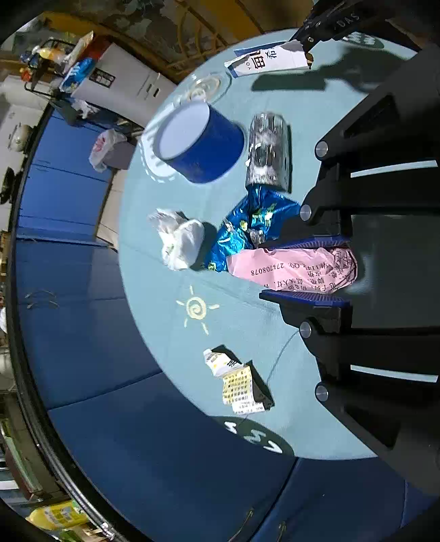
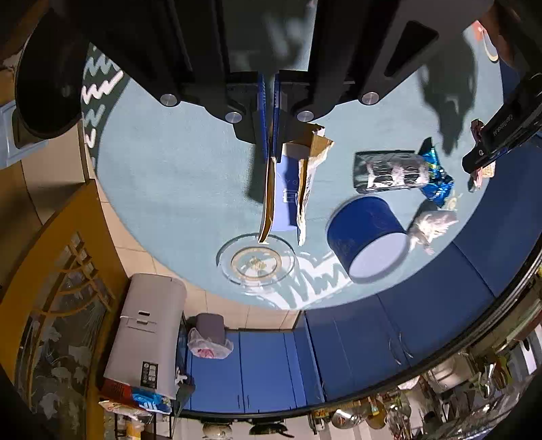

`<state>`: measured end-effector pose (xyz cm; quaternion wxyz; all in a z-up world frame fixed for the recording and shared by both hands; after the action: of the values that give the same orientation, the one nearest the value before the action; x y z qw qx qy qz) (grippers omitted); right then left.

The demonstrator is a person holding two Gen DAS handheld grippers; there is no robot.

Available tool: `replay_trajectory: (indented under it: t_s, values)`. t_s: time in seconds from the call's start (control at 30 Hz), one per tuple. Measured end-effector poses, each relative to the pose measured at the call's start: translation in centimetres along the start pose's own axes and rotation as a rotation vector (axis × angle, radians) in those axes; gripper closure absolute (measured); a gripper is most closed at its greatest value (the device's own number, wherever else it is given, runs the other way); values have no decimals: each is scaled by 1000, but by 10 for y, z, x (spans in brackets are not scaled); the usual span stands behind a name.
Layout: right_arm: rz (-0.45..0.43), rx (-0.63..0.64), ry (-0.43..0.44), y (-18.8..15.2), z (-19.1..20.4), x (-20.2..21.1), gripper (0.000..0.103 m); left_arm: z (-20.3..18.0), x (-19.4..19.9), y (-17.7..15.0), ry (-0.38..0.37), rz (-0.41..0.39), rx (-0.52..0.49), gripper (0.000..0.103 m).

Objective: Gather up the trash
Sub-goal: 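Carry the pink wrapper and tan paper packet over the black bin with both tools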

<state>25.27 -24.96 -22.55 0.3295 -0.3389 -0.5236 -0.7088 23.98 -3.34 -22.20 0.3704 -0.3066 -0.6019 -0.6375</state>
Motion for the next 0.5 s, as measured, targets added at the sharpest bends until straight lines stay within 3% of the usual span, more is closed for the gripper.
replay_trajectory:
  t_s: [0.5]
  values:
    - [-53, 29, 12, -14, 10, 37, 100, 8, 39, -6, -29, -58, -12, 80]
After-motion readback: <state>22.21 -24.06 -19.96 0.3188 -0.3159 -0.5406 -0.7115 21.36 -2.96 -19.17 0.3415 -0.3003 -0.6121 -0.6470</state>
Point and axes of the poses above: each gripper's, at about its wrist camera, not at the fingertips, and x roughly against the way its jaws point, z to its left, y to its top, the point moved 7 cm from there along -x, roughly the way its jaws point, and after that the axes turned 11 degrees about -x, right-handed, at the moved point
